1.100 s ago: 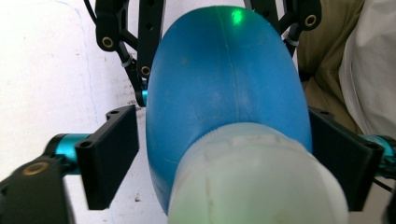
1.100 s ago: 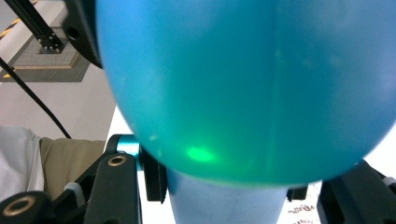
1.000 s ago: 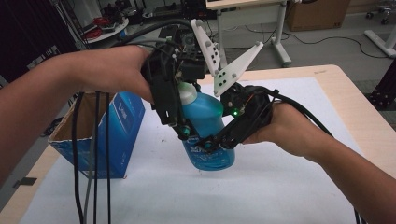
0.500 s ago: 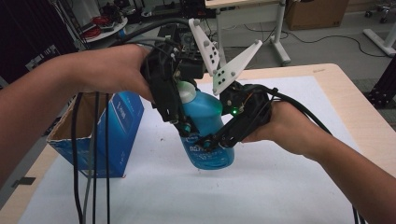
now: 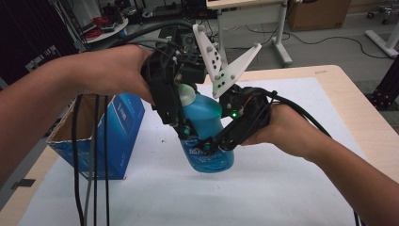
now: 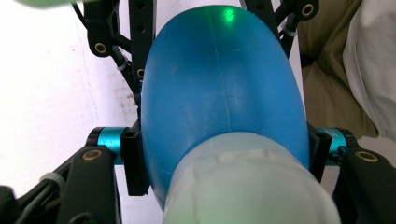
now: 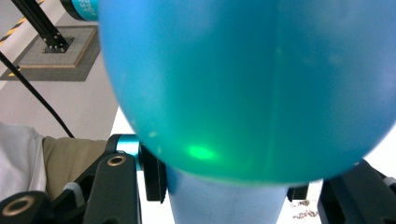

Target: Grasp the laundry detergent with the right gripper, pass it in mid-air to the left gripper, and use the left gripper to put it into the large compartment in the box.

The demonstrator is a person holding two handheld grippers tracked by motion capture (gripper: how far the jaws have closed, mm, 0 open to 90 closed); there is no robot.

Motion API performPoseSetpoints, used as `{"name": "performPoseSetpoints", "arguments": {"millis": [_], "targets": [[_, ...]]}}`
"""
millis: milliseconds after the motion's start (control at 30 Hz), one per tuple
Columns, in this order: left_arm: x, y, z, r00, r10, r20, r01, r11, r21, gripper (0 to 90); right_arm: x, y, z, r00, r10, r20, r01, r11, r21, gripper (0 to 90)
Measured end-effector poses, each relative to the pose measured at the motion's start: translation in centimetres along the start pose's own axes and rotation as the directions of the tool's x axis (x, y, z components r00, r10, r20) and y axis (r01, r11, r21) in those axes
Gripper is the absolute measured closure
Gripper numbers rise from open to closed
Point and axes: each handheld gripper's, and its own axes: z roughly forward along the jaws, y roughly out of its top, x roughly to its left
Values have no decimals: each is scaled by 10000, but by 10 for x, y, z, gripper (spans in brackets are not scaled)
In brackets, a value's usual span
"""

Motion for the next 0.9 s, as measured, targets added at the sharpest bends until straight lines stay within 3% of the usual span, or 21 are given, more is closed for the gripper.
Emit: {"name": "performPoseSetpoints", "arguments": {"millis": [133,200,233,267,367,433,467,533,700,800,900], "targets": [[-3,1,-4,9999,81,-62,-80,9999,90,372,0,0,1,9999,-115,9,115,9996,-264,431],[-3,1,-7,10000,-9,-62,11,9995,305,373,0,0,2,10000,-39,4,39,9998,-198,370],[-3,1,-8,10000,-56,-81,59,9992,383,373,-1,-2,3,9999,85,119,-85,10000,-30,289],[-3,1,-12,9998,-142,-111,147,9987,482,373,-2,-4,3,9996,101,281,-102,9999,26,269],[-4,-2,-20,9990,-344,-280,361,9972,662,373,-5,-14,0,9975,686,171,-682,9973,-258,207],[-3,-6,-26,9975,-599,-369,627,9949,795,373,-8,-19,-2,9946,1010,258,-1006,9948,-138,115],[-3,-6,-29,9968,-676,-417,712,9934,897,373,-9,-20,-4,9916,1210,452,-1213,9926,40,114],[-2,-11,-35,9895,-1348,-529,1383,9878,712,373,-10,-23,-7,9857,1367,989,-1433,9877,630,114],[0,-18,-51,9636,-2538,-844,2588,9644,552,372,-10,-29,-21,9785,927,1840,-1272,9743,1857,114],[0,-22,-59,9532,-2886,-899,2924,9557,325,372,-11,-31,-33,9731,1023,2065,-1484,9637,2219,114],[-1,-26,-64,9423,-3183,-1034,3228,9460,299,372,-10,-35,-46,9783,1025,1800,-1449,9595,2416,114]]}}
